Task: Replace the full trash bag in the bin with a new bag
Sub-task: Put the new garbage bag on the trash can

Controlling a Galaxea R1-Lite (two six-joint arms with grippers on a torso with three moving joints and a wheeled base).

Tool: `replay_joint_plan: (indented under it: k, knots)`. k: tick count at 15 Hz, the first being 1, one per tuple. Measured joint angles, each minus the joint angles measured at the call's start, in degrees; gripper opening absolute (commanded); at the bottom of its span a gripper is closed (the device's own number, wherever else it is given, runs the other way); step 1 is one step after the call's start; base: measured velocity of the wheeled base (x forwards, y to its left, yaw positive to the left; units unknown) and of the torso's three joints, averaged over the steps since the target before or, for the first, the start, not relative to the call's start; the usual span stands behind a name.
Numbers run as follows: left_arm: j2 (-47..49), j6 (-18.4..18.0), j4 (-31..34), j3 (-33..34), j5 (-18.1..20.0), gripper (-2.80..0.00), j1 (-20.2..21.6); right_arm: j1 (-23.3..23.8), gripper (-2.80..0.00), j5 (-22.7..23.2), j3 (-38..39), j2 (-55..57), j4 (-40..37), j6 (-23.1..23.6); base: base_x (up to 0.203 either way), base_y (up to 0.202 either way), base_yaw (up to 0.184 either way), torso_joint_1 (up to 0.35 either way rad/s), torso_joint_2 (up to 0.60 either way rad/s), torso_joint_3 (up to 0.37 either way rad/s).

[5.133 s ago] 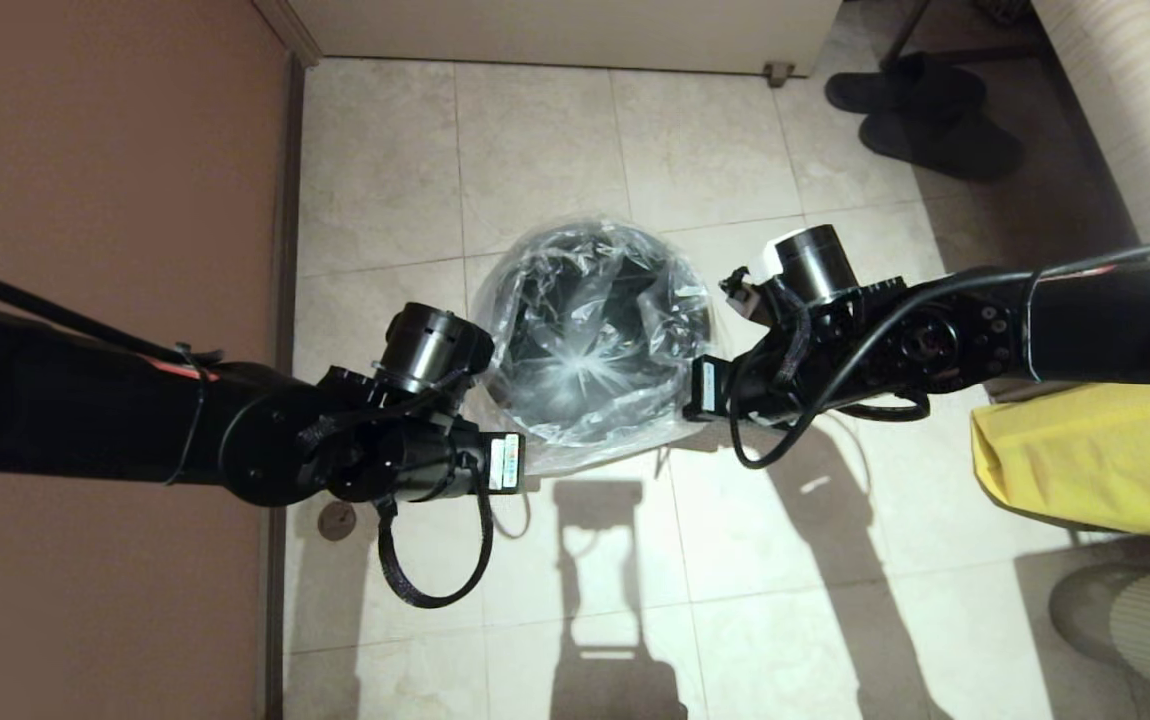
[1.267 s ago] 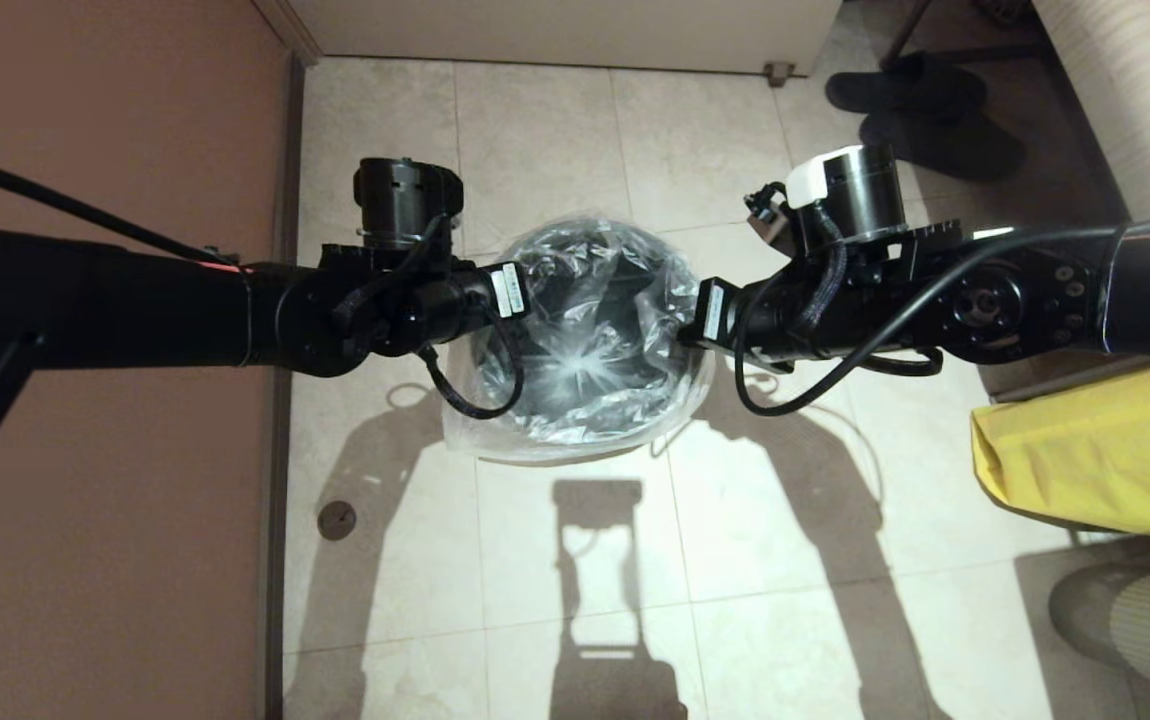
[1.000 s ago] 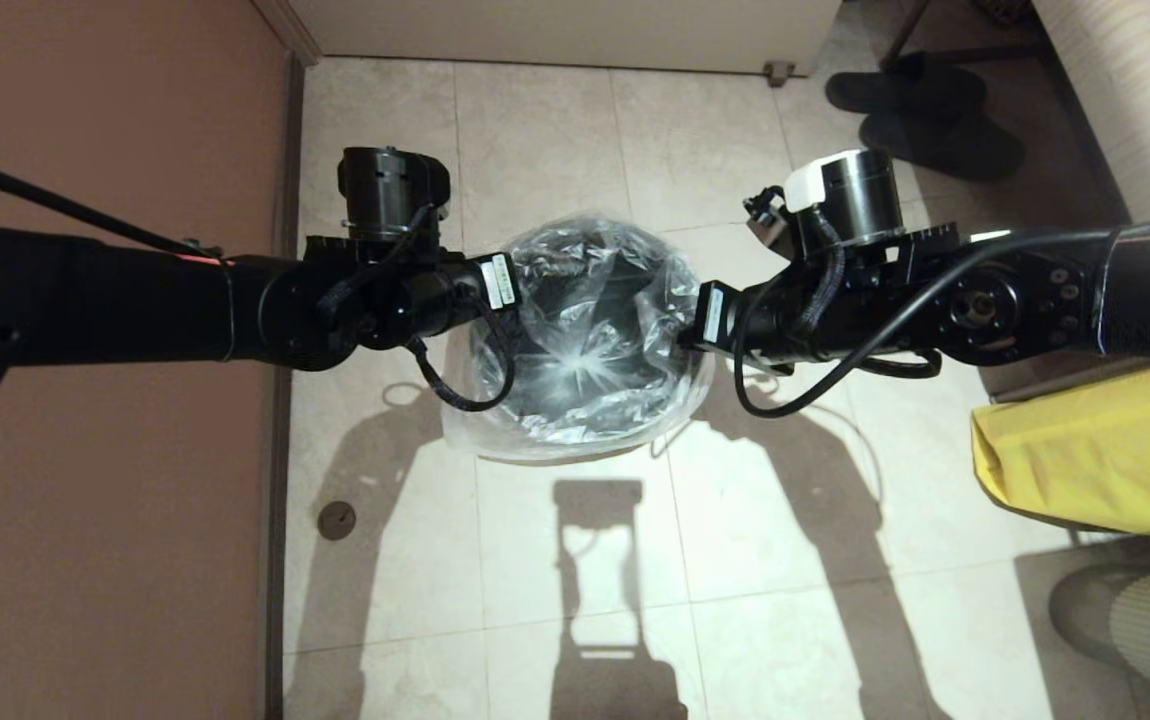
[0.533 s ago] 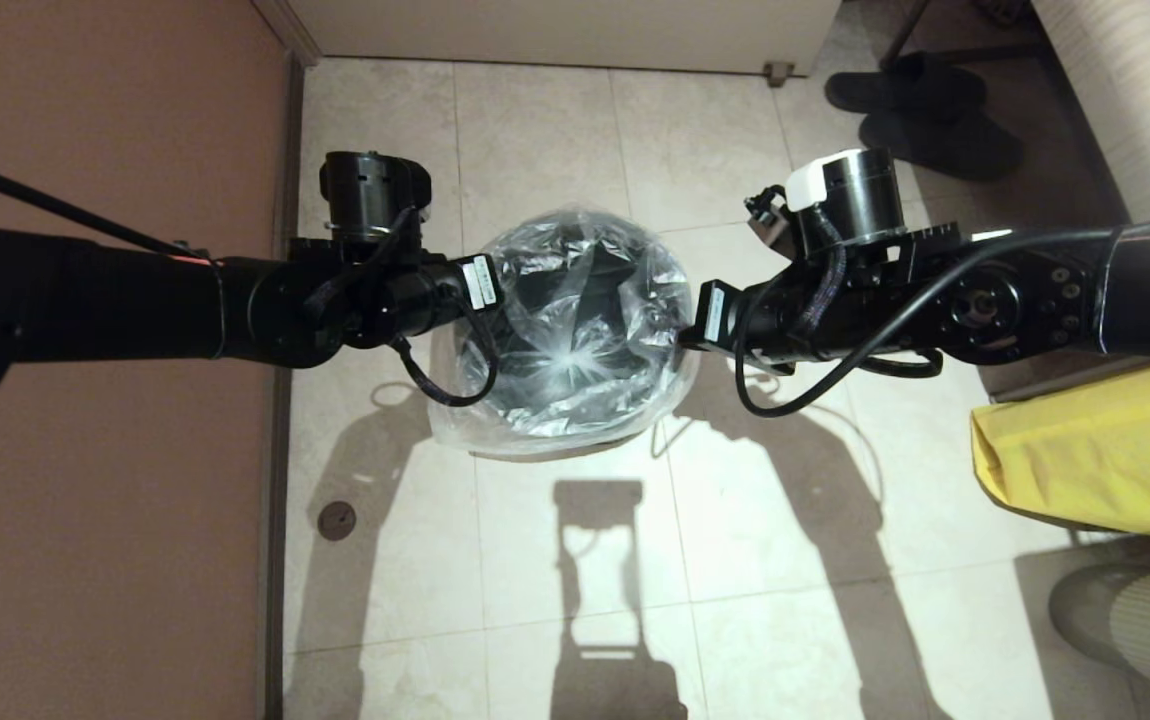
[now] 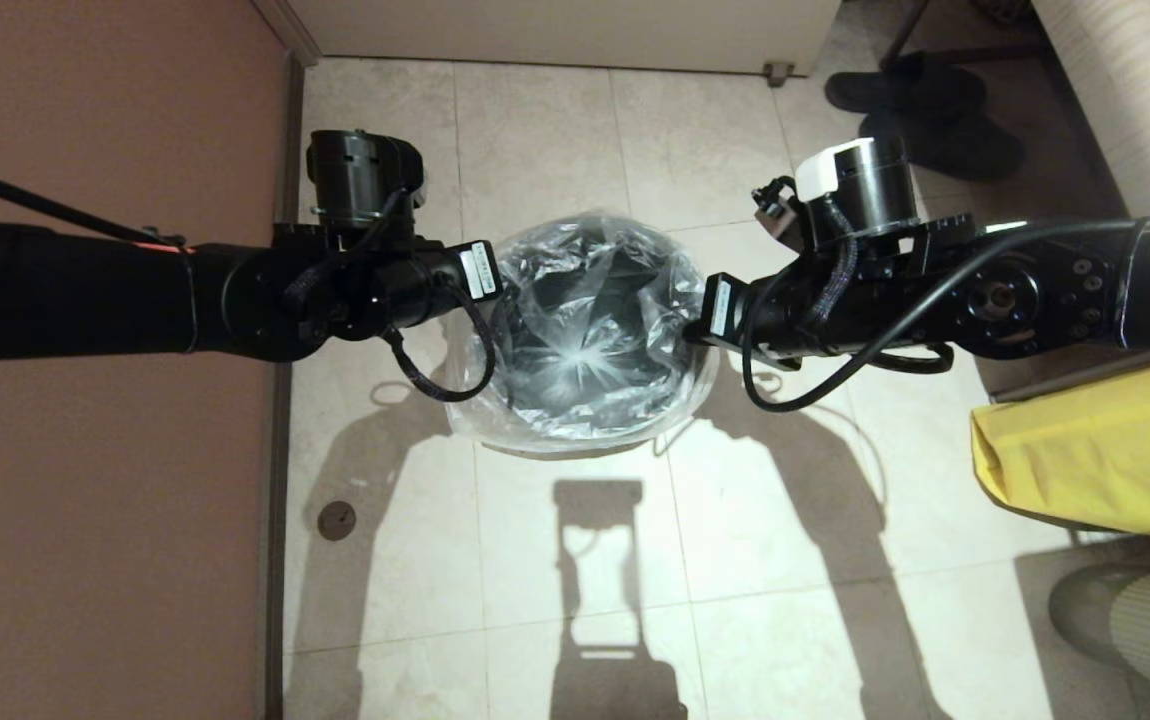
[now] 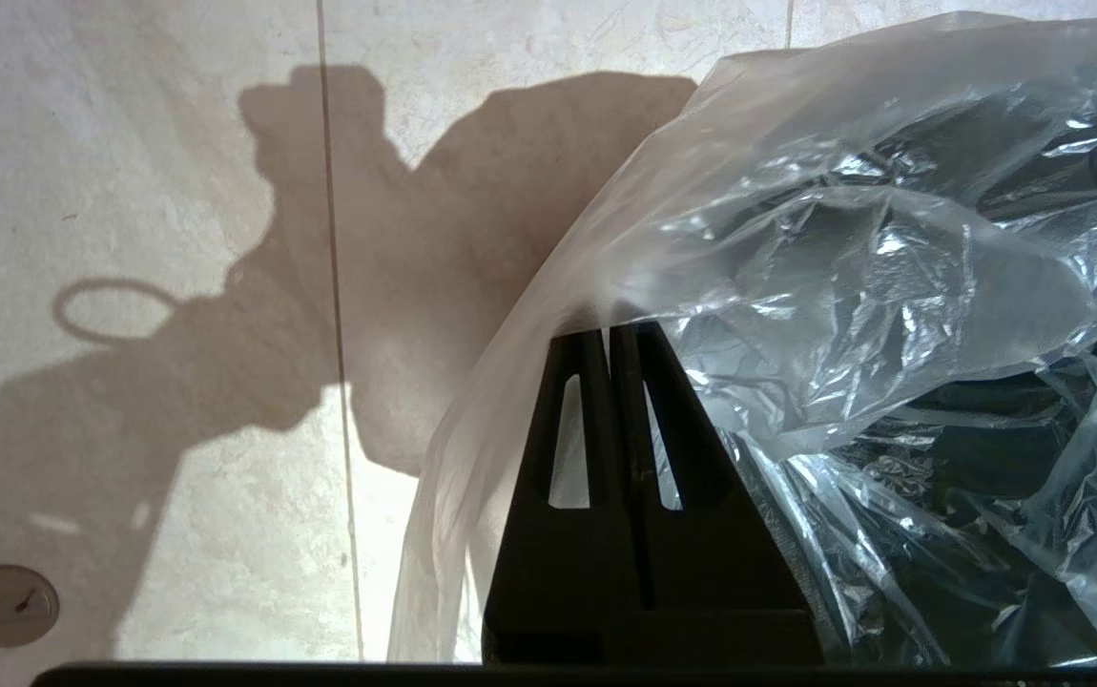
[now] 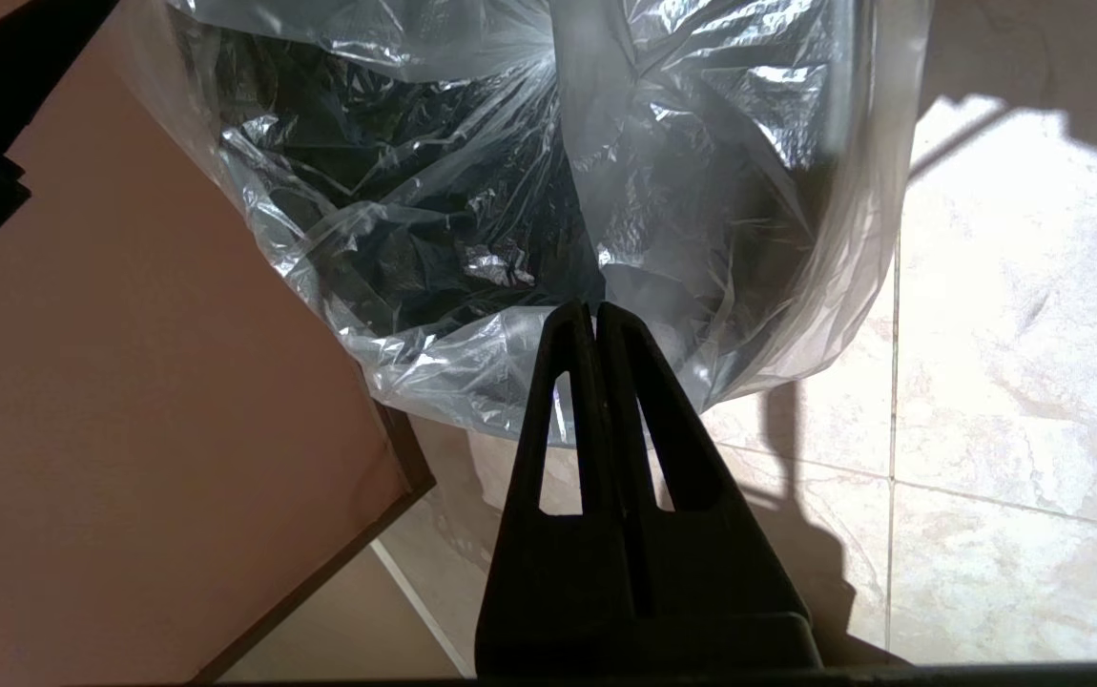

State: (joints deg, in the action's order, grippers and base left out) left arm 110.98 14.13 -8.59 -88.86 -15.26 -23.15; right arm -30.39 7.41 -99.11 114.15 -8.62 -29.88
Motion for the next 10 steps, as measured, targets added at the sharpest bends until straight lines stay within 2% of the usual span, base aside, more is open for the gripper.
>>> replay_joint_plan:
  k: [10]
  knots:
    - [1.64,0.14,-3.61,2.24,0.24,-2.80,1.94,-0.09,-2.80,0.33,0.10,-0.58,0.57,-0.20,0.000,0.000,0.000,0.000,0.00,0.000]
